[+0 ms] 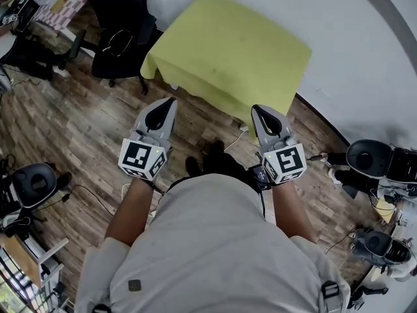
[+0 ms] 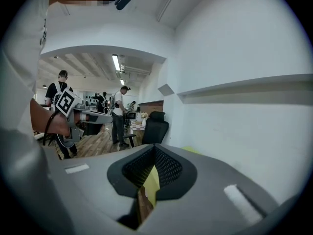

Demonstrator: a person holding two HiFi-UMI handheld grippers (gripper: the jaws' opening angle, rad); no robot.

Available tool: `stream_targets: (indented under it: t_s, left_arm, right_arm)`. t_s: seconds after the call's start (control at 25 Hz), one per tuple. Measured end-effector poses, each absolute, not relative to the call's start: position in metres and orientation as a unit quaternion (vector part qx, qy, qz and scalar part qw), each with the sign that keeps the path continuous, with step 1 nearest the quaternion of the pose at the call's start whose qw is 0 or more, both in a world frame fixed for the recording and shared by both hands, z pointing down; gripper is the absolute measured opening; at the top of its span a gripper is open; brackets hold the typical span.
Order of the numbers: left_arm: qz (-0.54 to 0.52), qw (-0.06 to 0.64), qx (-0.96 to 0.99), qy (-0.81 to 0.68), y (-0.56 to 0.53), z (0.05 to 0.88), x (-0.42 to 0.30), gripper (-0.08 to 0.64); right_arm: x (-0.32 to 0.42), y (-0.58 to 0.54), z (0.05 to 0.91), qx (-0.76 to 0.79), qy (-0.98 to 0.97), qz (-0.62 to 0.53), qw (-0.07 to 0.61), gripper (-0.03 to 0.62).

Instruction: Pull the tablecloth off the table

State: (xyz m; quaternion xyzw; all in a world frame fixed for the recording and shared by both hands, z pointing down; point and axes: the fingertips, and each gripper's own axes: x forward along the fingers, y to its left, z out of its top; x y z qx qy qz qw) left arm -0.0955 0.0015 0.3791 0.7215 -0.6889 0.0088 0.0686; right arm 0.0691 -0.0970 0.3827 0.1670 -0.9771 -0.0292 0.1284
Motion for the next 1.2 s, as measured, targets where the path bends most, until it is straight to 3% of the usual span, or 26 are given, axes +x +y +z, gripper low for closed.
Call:
stream_targets:
  t_s: [0.72, 1.2]
  left_arm:
    - [0.048, 0.064, 0.753, -0.653, -0.192, 0.389, -0.137, 0.003]
    - [0.067, 0.076, 0.784, -0.612, -0.275, 0.41, -0.157, 0.005]
  right_arm:
    - [0.041, -0.286, 0.39, 0.21, -0.971, -0.012, 0.112, 0.011]
    - [0.044, -0.342, 0.4, 0.278, -0.952, 0.005, 0.128, 0.011]
